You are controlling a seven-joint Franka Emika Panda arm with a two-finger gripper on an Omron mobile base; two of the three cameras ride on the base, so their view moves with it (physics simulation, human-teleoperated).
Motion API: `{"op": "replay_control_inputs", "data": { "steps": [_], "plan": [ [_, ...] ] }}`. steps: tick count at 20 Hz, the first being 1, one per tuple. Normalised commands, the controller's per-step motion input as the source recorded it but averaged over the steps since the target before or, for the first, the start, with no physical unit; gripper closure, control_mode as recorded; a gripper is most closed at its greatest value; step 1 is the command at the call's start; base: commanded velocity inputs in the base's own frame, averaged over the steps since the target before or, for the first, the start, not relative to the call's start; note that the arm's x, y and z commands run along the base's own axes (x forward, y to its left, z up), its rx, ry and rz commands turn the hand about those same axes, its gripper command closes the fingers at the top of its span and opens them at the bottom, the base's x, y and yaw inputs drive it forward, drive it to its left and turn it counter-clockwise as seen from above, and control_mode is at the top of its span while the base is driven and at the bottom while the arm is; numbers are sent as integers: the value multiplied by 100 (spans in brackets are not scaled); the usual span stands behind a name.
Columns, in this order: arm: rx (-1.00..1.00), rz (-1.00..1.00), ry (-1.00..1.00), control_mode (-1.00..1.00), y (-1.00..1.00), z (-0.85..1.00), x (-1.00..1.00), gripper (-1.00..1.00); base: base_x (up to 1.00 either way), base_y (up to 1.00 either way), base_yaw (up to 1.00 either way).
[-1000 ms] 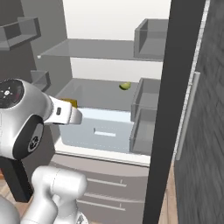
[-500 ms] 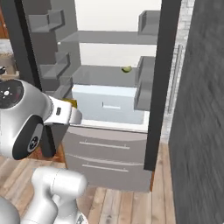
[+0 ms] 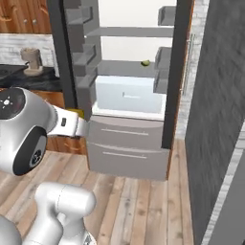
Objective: Pick the cheese from the fridge and the cheese grater from the cabinet and place them next to the salad bowl.
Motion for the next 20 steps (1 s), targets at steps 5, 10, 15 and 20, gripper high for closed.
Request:
{"op": "replay_control_inputs", "data": {
  "steps": [5, 10, 15, 20],
  "plan": [
    [0, 0, 0, 100, 0, 0, 0, 100, -48, 63, 49],
    [0, 0, 0, 100, 0, 0, 0, 100, -37, 77, 61],
    [0, 0, 0, 100, 0, 0, 0, 100, -1, 54, 62],
    [0, 0, 0, 100, 0, 0, 0, 100, 25, 39, 38]
  ]
}}
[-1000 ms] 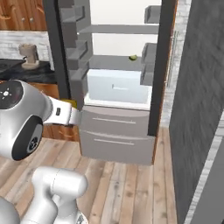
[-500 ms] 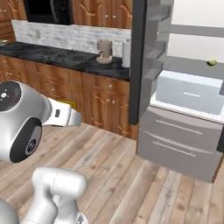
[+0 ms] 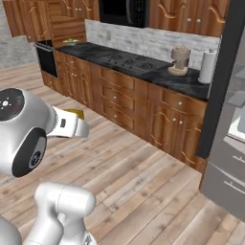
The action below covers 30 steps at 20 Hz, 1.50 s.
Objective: Pick the cheese from the fridge and the cheese grater from the cabinet and place them next to the salad bowl.
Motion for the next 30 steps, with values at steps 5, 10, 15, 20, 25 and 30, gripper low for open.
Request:
{"op": "replay_control_inputs", "data": {
  "steps": [5, 10, 15, 20, 25, 30],
  "plan": [
    [0, 0, 0, 100, 0, 0, 0, 100, 63, 49, 2],
    [0, 0, 0, 100, 0, 0, 0, 100, 82, 80, 0],
    [0, 0, 0, 100, 0, 0, 0, 100, 100, 86, -1],
    [0, 0, 0, 100, 0, 0, 0, 100, 100, 78, -1],
    [0, 0, 0, 100, 0, 0, 0, 100, 100, 73, -2],
    [0, 0, 0, 100, 0, 0, 0, 100, 100, 75, -5]
  ]
}}
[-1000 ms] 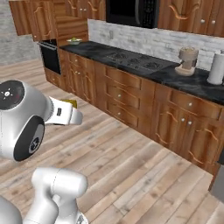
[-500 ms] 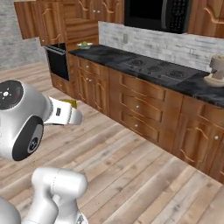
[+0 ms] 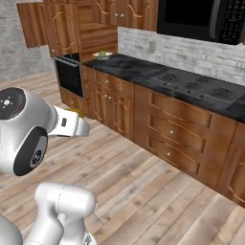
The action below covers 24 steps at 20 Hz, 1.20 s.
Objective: Pick the cheese from the fridge and the cheese grater from the cabinet and place them next to the salad bowl.
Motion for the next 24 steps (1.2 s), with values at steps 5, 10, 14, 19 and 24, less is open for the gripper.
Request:
{"op": "replay_control_inputs", "data": {
  "steps": [5, 10, 14, 19, 24],
  "plan": [
    [0, 0, 0, 100, 0, 0, 0, 100, 100, 68, -7],
    [0, 0, 0, 100, 0, 0, 0, 100, 100, 62, -9],
    [0, 0, 0, 100, 0, 0, 0, 100, 100, 56, -10],
    [0, 0, 0, 100, 0, 0, 0, 100, 100, 40, -9],
    [0, 0, 0, 100, 0, 0, 0, 100, 100, 13, -3]
  ]
}}
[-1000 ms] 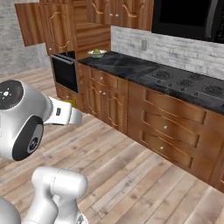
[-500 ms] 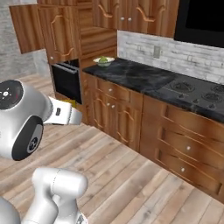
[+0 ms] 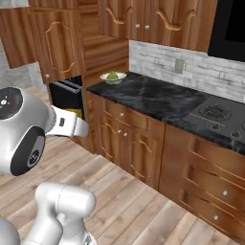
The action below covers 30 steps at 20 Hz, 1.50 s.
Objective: Pick the cheese from the fridge and the cheese grater from the cabinet and place them next to the salad bowl.
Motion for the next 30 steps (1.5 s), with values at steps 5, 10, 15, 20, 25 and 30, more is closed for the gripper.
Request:
{"op": "replay_control_inputs", "data": {
  "steps": [5, 10, 15, 20, 25, 30],
  "plan": [
    [0, 0, 0, 100, 0, 0, 0, 100, 100, 2, 0],
    [0, 0, 0, 100, 0, 0, 0, 100, 100, 6, 0],
    [0, 0, 0, 100, 0, 0, 0, 100, 100, 30, -1],
    [0, 0, 0, 100, 0, 0, 0, 100, 97, 50, -9],
    [0, 0, 0, 100, 0, 0, 0, 100, 91, 32, -19],
    [0, 0, 0, 100, 0, 0, 0, 100, 50, 2, -23]
  ]
}}
